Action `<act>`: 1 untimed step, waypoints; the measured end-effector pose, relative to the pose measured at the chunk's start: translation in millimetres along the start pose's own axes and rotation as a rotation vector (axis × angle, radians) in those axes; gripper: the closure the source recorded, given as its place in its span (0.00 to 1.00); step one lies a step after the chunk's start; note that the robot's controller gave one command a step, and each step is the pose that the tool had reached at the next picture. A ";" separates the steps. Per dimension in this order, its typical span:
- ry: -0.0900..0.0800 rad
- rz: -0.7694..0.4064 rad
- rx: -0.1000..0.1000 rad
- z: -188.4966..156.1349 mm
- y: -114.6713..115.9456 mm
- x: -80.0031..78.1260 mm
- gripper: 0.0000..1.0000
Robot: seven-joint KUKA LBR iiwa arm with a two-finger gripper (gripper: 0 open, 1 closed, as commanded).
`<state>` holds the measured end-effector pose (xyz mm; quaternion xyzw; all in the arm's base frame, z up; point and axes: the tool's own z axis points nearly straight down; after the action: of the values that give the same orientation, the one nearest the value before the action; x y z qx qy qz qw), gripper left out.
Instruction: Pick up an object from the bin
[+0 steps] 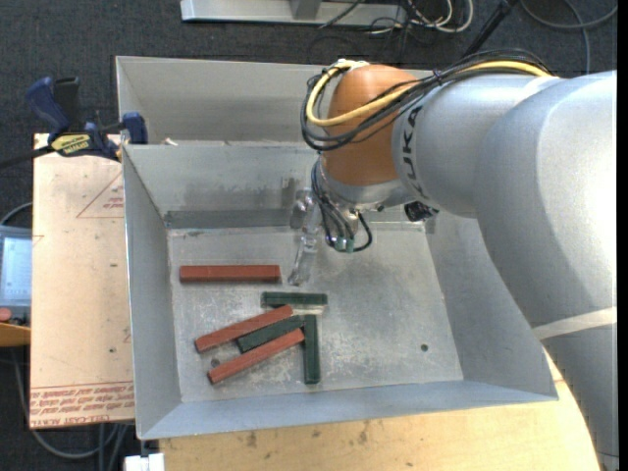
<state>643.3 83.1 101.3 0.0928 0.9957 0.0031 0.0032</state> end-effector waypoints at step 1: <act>0.004 -0.114 0.001 -8.6 70.2 31.2 0.00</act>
Offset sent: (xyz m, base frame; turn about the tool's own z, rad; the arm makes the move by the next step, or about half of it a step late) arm -0.0174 0.0692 0.0084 -0.1055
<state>625.5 157.8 110.2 0.0357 0.9994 0.0025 0.0015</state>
